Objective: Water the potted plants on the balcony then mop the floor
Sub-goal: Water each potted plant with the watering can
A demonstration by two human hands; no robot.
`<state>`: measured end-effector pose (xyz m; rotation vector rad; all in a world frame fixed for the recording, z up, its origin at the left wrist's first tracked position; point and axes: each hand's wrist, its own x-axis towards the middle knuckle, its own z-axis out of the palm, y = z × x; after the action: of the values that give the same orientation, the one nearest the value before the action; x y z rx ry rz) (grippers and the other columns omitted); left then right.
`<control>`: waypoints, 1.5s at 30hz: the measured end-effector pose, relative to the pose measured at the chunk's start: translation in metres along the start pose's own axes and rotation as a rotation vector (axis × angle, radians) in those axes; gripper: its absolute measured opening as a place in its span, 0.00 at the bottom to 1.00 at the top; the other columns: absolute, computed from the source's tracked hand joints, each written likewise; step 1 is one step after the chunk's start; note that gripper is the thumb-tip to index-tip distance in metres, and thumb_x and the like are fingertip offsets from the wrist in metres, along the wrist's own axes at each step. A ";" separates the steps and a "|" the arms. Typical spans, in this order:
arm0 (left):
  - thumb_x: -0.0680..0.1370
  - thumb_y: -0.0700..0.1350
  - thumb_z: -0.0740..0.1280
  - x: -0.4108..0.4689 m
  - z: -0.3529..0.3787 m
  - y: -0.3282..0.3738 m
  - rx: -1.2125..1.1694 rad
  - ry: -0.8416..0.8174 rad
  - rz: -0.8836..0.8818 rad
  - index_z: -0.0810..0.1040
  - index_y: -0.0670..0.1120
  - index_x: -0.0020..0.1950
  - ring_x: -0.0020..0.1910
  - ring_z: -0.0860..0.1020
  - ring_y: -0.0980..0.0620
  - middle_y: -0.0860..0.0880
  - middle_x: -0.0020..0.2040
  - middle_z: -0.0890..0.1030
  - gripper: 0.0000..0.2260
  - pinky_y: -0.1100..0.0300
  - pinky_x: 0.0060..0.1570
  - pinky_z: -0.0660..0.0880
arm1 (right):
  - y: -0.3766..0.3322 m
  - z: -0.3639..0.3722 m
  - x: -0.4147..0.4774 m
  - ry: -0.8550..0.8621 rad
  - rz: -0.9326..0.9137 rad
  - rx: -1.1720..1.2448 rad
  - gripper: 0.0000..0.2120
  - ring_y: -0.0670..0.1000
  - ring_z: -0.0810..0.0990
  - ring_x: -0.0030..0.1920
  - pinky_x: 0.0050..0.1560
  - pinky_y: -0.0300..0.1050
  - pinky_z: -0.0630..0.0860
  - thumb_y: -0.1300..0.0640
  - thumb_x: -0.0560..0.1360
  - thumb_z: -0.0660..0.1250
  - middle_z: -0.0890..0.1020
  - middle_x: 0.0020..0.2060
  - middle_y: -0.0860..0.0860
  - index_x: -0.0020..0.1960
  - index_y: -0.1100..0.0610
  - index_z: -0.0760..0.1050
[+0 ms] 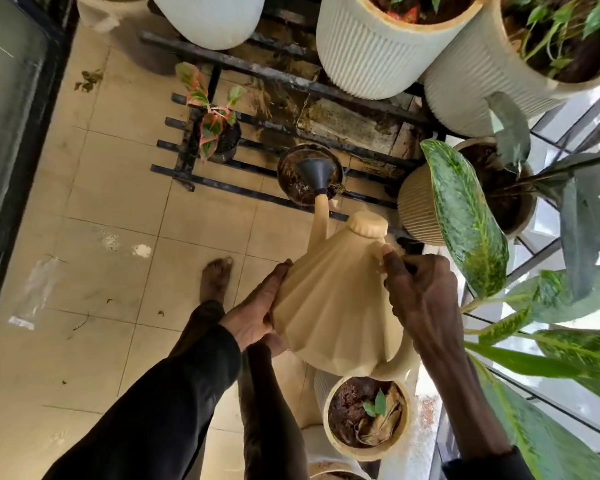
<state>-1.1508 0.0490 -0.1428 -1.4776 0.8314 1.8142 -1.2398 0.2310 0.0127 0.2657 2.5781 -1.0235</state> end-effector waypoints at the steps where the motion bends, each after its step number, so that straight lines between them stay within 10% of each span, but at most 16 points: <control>1: 0.69 0.69 0.74 -0.001 0.000 0.001 0.006 -0.013 0.005 0.81 0.51 0.65 0.54 0.80 0.44 0.46 0.53 0.85 0.31 0.44 0.58 0.77 | -0.001 0.000 -0.001 -0.001 -0.006 0.002 0.34 0.71 0.76 0.31 0.30 0.65 0.76 0.40 0.78 0.63 0.78 0.34 0.74 0.41 0.74 0.78; 9: 0.69 0.67 0.75 -0.012 -0.006 0.001 0.048 0.033 0.000 0.81 0.53 0.61 0.58 0.80 0.41 0.44 0.56 0.85 0.27 0.36 0.65 0.75 | -0.001 0.001 -0.014 0.005 0.020 0.040 0.33 0.67 0.72 0.28 0.31 0.67 0.76 0.41 0.79 0.64 0.77 0.33 0.74 0.39 0.73 0.77; 19: 0.70 0.56 0.79 -0.021 -0.010 0.012 -0.072 -0.011 0.013 0.82 0.47 0.58 0.37 0.86 0.44 0.46 0.38 0.88 0.22 0.54 0.29 0.81 | 0.030 0.012 -0.039 0.020 0.125 0.111 0.37 0.63 0.77 0.32 0.37 0.66 0.79 0.29 0.76 0.53 0.79 0.32 0.63 0.41 0.63 0.78; 26: 0.73 0.55 0.76 -0.028 -0.020 0.023 0.025 -0.057 0.107 0.79 0.48 0.67 0.61 0.80 0.42 0.44 0.61 0.83 0.25 0.48 0.54 0.80 | 0.052 0.030 -0.062 0.064 0.273 0.333 0.31 0.45 0.68 0.20 0.27 0.42 0.66 0.34 0.84 0.58 0.70 0.20 0.48 0.30 0.54 0.73; 30: 0.78 0.49 0.72 -0.033 -0.034 0.032 -0.001 -0.121 0.127 0.77 0.47 0.70 0.67 0.77 0.42 0.44 0.66 0.81 0.21 0.44 0.63 0.77 | 0.048 0.043 -0.075 0.043 0.323 0.350 0.35 0.45 0.69 0.21 0.33 0.46 0.67 0.34 0.83 0.57 0.72 0.20 0.47 0.34 0.63 0.77; 41: 0.82 0.46 0.66 -0.045 -0.074 0.085 0.256 -0.278 0.139 0.75 0.52 0.73 0.65 0.78 0.42 0.43 0.67 0.81 0.19 0.46 0.54 0.78 | 0.017 0.091 -0.137 0.209 0.205 0.315 0.27 0.43 0.78 0.27 0.31 0.31 0.68 0.44 0.84 0.55 0.79 0.25 0.48 0.31 0.53 0.76; 45: 0.82 0.46 0.66 -0.042 -0.094 0.104 0.414 -0.320 0.121 0.75 0.56 0.72 0.67 0.78 0.41 0.45 0.67 0.81 0.18 0.43 0.53 0.80 | 0.005 0.119 -0.169 0.234 0.200 0.351 0.24 0.50 0.80 0.35 0.36 0.45 0.73 0.47 0.84 0.55 0.80 0.32 0.49 0.38 0.58 0.77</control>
<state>-1.1738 -0.0914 -0.1091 -0.8676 1.0683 1.7670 -1.0525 0.1455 -0.0051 0.7574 2.4863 -1.4363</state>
